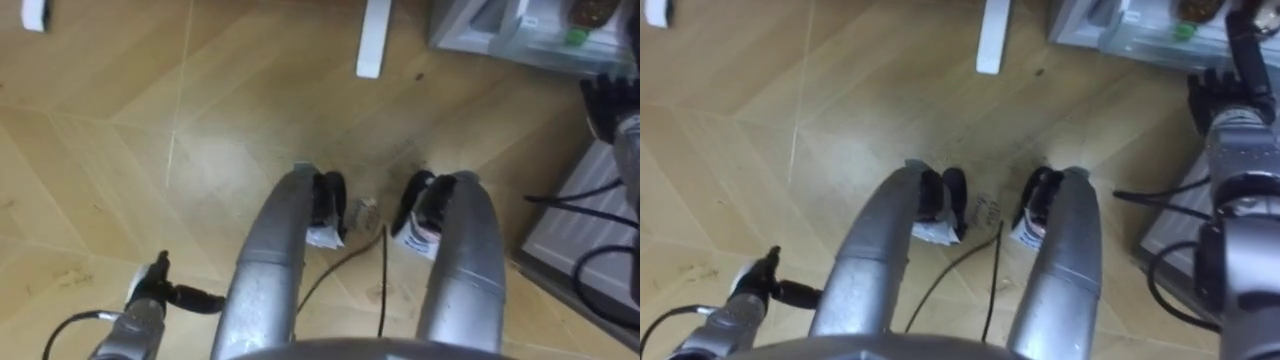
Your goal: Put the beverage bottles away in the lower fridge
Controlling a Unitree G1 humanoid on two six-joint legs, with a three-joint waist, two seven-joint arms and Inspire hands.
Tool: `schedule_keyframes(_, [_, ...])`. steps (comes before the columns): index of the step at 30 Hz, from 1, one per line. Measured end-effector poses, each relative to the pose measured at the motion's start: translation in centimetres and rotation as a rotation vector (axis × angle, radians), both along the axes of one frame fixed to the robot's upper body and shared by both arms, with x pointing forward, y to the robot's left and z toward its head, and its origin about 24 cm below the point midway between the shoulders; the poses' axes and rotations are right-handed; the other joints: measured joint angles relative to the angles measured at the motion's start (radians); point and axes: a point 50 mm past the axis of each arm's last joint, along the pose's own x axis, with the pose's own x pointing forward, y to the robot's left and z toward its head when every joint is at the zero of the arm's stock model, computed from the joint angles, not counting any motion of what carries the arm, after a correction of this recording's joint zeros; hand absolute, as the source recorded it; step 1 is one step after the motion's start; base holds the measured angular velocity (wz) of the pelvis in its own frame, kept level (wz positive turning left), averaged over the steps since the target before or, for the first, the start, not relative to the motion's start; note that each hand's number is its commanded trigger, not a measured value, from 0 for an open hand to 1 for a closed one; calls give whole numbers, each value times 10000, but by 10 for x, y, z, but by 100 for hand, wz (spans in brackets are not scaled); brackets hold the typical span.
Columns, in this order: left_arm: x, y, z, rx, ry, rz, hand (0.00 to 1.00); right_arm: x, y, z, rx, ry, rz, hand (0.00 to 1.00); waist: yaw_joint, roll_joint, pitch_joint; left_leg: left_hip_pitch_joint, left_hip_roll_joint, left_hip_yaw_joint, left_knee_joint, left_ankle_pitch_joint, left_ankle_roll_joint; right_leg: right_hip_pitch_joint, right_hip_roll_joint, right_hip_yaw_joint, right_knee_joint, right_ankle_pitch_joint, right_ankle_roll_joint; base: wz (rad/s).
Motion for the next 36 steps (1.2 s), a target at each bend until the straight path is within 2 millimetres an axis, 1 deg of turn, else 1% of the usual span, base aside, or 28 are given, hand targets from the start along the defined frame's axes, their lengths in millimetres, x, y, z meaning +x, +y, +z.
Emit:
schedule_keyframes(2, [-3, 0, 0, -32, 5, 56, 0, 2, 1, 2, 3, -14, 34, 0, 31, -37, 7, -23, 22, 17, -1, 7, -12, -43, -24, -19, 10, -3, -5, -8])
schedule_keyframes(4, [-10, 1, -1, -64, 17, 84, 0, 1, 0, 2, 36, 158, -85, 0, 232, -92, 0, 5, 35, 11, -1, 26, -47, -37, -38, -60, 4, -16, -29, -13])
schedule_keyframes(5, [-13, 2, -1, -48, 55, 125, 0, 1, 0, 2, 45, 209, -114, 0, 260, -112, -1, 10, 32, 7, -2, 29, -53, -35, -74, -93, 7, -26, -46, -4])
schedule_keyframes(6, [-19, 5, -1, 8, 151, 159, 0, 2, -1, 3, 45, 295, -139, 0, 264, -140, 2, 5, 28, 6, -4, 36, -64, -28, -195, -190, 28, -50, -88, 3])
schedule_keyframes(9, [-30, 13, 0, 198, 394, 181, 0, 2, -1, 5, -48, 576, -201, 0, 333, -218, 18, 2, 18, 9, 16, 48, -86, -38, -282, -232, 97, -55, -97, 6])
schedule_keyframes(12, [-34, 17, 1, 283, 428, 210, 0, 2, -3, 7, -145, 778, -266, 0, 411, -233, 19, -7, 9, 31, 18, 50, -89, -75, -354, -235, 132, -57, -98, 2])
schedule_keyframes(16, [-34, 19, 2, 328, 344, 191, 0, 5, -1, 12, -233, 826, -207, 0, 480, -272, 39, 8, 13, 60, 33, 62, -110, -102, -393, -235, 162, -58, -97, -6])
schedule_keyframes(17, [-35, 20, 3, 350, 287, 230, 0, 7, 0, 14, -231, 848, -210, 0, 502, -279, 43, 18, 28, 60, 60, 63, -111, -101, -375, -234, 183, -63, -107, -8])
schedule_keyframes(20, [-44, 26, 4, 506, 205, 384, 0, 16, 2, 30, -460, 537, -242, 0, 510, -289, 42, 47, 37, 56, 62, 77, -137, -99, -388, -254, 216, -90, -155, -4])
schedule_keyframes(22, [-50, 33, 7, 792, 100, 652, 0, 21, 2, 47, -833, 86, -217, 0, 504, -289, 40, 71, 37, 50, 99, 106, -188, -54, -568, -391, 333, -122, -227, 14])
schedule_keyframes(23, [-51, 34, 7, 869, 88, 667, 0, 23, 2, 52, -907, -70, -192, 0, 521, -291, 41, 76, 42, 22, 134, 111, -197, -26, -577, -434, 357, -110, -284, 16])
schedule_keyframes(24, [-55, 37, 8, 1006, 111, 702, 0, 28, 4, 61, -970, -376, -150, 0, 516, -288, 39, 91, 44, -68, 248, 100, -245, 51, -595, -529, 446, -131, -452, 11])
schedule_keyframes(25, [-59, 38, 8, 1034, 165, 718, 0, 33, 6, 68, -1028, -612, -153, 0, 525, -286, 39, 117, 64, -181, 403, 17, -362, 149, -596, -621, 568, -234, -540, 10])
schedule_keyframes(26, [-60, 38, 8, 1035, 197, 721, 0, 36, 7, 72, -1110, -738, -121, 0, 525, -288, 40, 129, 67, -230, 470, -29, -400, 188, -596, -655, 634, -309, -565, 9])
schedule_keyframes(27, [-62, 37, 8, 1006, 250, 682, 0, 42, 10, 82, -1270, -1006, -64, 0, 524, -287, 39, 144, 80, -337, 565, -101, -463, 278, -593, -761, 699, -410, -609, 7])
schedule_keyframes(28, [-65, 37, 8, 998, 282, 681, 0, 40, 9, 79, -1593, -895, -32, 0, 495, -284, 39, 189, 120, -472, 642, -163, -537, 434, -555, -909, 703, -484, -661, 3])
schedule_keyframes(30, [-68, 36, 7, 951, 369, 635, 0, 41, 10, 78, -1717, -862, 129, 0, 503, -287, 41, 254, 196, -501, 723, -240, -574, 549, -546, -995, 753, -576, -737, -2])
schedule_keyframes(36, [-69, 39, 8, 1053, 409, 564, 0, 41, 11, 78, -1751, -846, 169, 0, 580, -270, 41, 272, 214, -546, 774, -248, -615, 555, -574, -1025, 896, -688, -826, 3])
